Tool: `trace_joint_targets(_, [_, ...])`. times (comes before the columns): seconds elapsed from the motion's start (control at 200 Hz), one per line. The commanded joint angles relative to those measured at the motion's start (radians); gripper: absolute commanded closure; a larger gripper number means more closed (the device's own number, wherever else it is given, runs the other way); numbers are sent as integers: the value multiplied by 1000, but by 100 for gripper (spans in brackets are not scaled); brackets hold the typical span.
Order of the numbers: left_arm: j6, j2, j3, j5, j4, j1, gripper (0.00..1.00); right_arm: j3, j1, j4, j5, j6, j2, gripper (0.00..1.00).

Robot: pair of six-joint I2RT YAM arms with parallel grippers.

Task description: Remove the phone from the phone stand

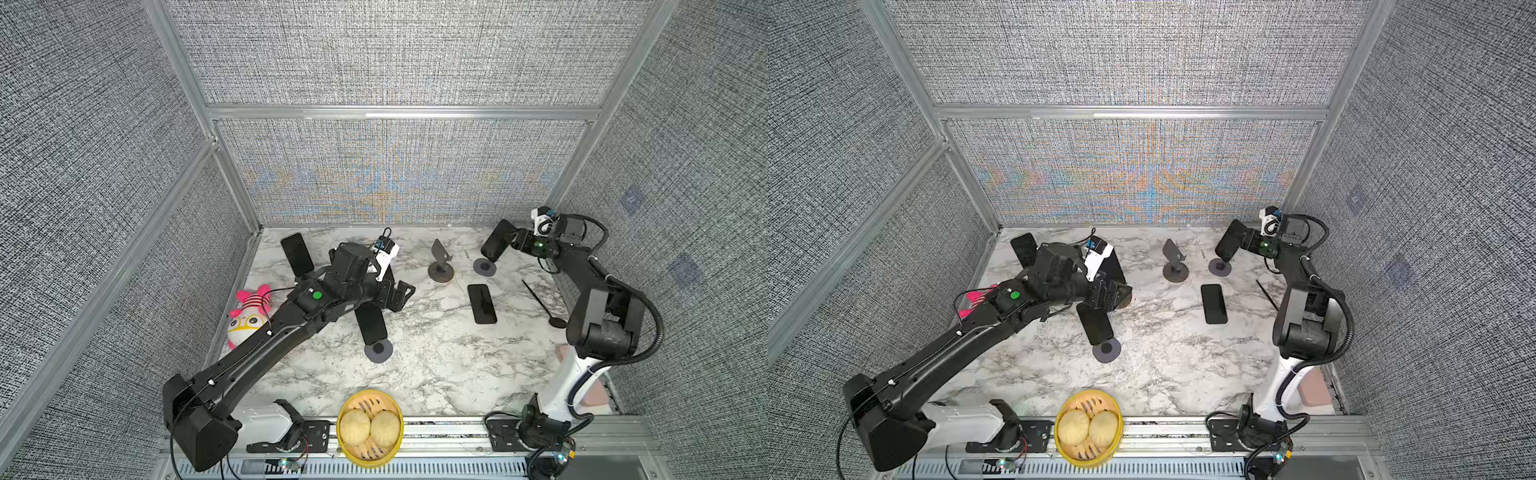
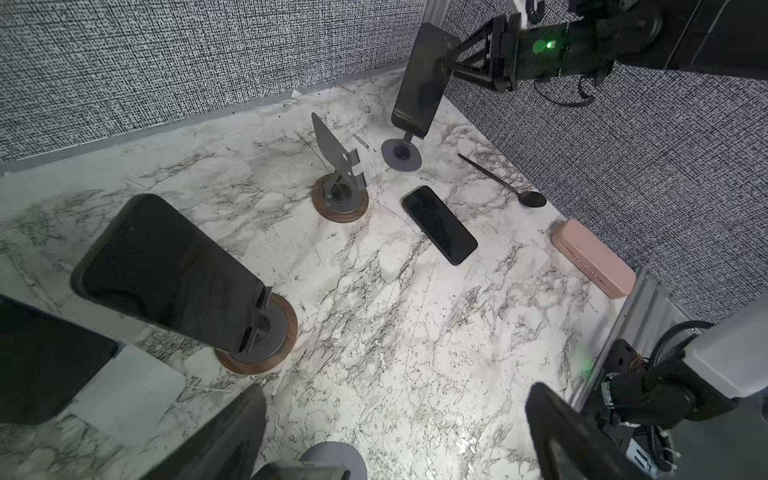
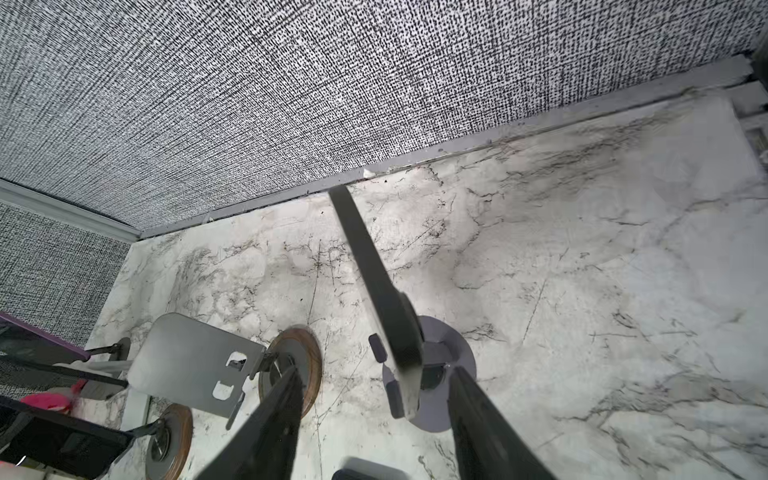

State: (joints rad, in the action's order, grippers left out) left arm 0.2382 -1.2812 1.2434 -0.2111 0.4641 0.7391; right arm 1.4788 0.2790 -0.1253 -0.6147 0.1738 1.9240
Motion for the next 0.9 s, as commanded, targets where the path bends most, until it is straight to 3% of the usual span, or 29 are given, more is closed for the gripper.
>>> trace_joint_targets(0.0, [19,-10,-1,5,-32,0,2,-4,0,59,-25,8,10,50])
trace_joint_targets(0.895, [69,-130,41,-65,-116,0,2,-13,0,118,-28,17,32,81])
